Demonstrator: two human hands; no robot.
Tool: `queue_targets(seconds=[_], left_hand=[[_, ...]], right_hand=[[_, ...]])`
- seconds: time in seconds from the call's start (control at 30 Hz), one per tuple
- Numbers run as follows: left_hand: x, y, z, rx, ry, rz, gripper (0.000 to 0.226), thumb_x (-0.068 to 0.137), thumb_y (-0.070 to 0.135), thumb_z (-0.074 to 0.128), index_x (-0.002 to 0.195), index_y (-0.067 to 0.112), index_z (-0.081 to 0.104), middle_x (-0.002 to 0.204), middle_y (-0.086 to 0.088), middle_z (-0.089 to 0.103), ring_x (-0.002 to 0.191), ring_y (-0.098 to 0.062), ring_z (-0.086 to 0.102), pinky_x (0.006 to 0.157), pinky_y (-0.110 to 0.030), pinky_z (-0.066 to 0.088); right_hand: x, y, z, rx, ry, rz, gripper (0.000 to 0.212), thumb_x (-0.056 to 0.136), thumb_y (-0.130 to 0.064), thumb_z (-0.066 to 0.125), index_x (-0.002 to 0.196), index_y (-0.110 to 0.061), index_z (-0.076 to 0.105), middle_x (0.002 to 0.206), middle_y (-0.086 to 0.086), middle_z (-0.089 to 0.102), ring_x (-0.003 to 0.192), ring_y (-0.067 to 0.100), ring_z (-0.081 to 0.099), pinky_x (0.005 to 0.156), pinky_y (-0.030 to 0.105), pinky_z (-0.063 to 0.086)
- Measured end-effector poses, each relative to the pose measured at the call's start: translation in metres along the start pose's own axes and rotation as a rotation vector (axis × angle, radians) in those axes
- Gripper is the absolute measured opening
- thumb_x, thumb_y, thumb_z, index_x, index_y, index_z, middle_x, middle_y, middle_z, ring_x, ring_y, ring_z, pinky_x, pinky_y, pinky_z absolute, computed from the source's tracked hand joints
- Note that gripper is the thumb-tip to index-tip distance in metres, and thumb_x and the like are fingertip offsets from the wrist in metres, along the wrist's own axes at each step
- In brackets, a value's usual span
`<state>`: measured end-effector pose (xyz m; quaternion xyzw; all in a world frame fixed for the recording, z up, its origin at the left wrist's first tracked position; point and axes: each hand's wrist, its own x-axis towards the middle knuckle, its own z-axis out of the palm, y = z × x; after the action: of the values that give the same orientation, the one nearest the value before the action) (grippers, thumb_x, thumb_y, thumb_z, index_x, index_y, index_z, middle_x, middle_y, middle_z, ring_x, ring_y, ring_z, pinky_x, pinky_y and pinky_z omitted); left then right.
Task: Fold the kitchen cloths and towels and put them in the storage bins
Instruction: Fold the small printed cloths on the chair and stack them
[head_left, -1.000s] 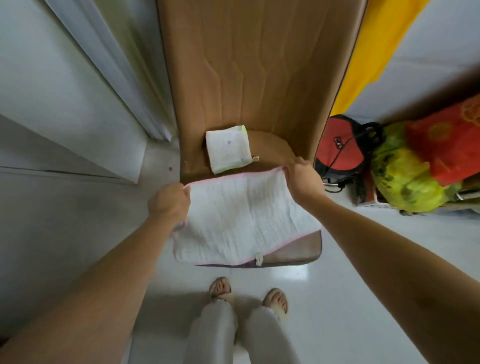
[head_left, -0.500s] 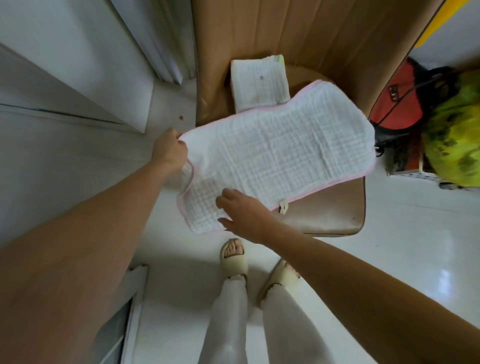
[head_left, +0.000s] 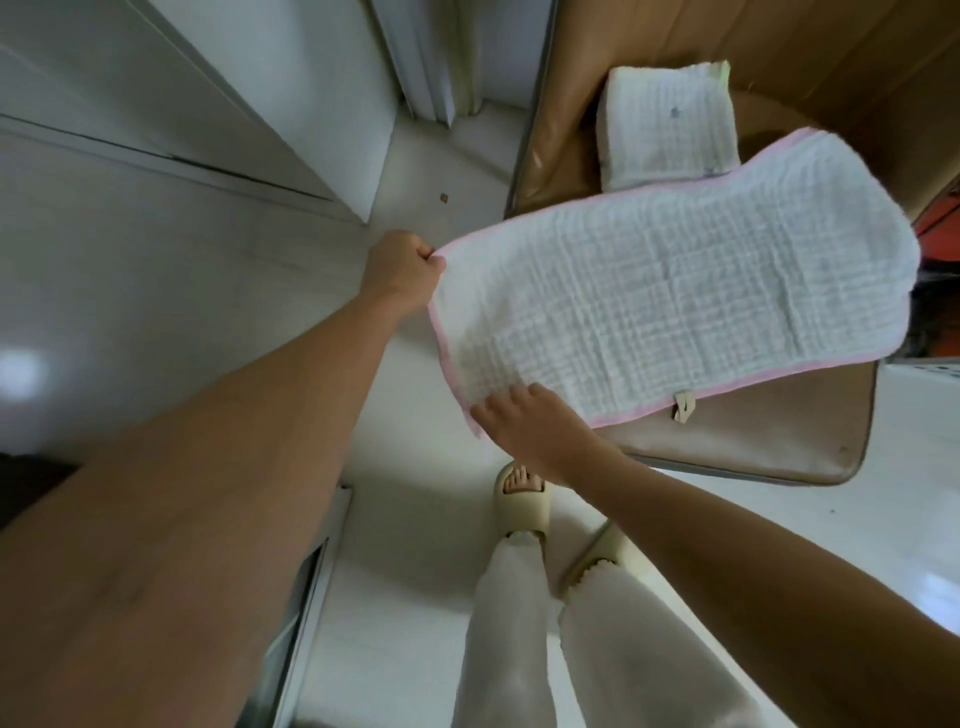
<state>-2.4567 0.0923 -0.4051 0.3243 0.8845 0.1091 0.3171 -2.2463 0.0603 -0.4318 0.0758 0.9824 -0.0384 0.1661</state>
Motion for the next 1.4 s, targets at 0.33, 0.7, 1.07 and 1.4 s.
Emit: queue_targets(seconds=[0.33, 0.7, 1.07, 1.4], left_hand=[[-0.017, 0.019, 0.005, -0.346, 0.085, -0.048, 0.020, 0.092, 0.015, 0.049, 0.085, 0.003, 0.064, 0.074, -0.012, 0.057, 0.074, -0.025, 0.054, 0.062, -0.029, 0.046], [-0.069, 0.065, -0.036, -0.781, -0.111, 0.027, 0.021, 0.097, 0.017, 0.048, 0.095, 0.020, 0.069, 0.102, -0.001, 0.070, 0.076, -0.011, 0.071, 0.056, -0.017, 0.046], [-0.102, 0.031, -0.076, 0.712, -0.251, 0.232, 0.024, 0.091, 0.018, 0.050, 0.105, 0.010, 0.069, 0.108, -0.010, 0.067, 0.101, -0.031, 0.063, 0.083, -0.035, 0.048], [-0.086, 0.098, -0.017, 0.560, -0.179, 0.465, 0.023, 0.096, 0.024, 0.049, 0.101, 0.009, 0.065, 0.110, -0.013, 0.054, 0.104, -0.031, 0.055, 0.085, -0.039, 0.048]], right_hand=[[-0.031, 0.054, -0.025, 0.778, -0.046, 0.717, 0.015, 0.084, -0.014, 0.055, 0.093, -0.017, 0.066, 0.090, 0.000, 0.067, 0.083, 0.021, 0.060, 0.061, 0.027, 0.036], [-0.082, 0.066, -0.084, 1.113, -0.159, 0.728, 0.021, 0.087, -0.026, 0.061, 0.072, -0.011, 0.061, 0.069, 0.003, 0.060, 0.070, 0.023, 0.061, 0.059, 0.023, 0.042], [-0.056, -0.005, -0.112, 1.122, -0.505, 0.232, 0.030, 0.087, -0.018, 0.062, 0.112, 0.000, 0.065, 0.106, 0.011, 0.067, 0.096, 0.024, 0.062, 0.090, 0.032, 0.049], [-0.131, 0.057, -0.077, 1.343, -0.127, 0.709, 0.025, 0.096, -0.028, 0.051, 0.092, -0.008, 0.066, 0.093, 0.006, 0.068, 0.084, 0.019, 0.062, 0.078, 0.027, 0.050]])
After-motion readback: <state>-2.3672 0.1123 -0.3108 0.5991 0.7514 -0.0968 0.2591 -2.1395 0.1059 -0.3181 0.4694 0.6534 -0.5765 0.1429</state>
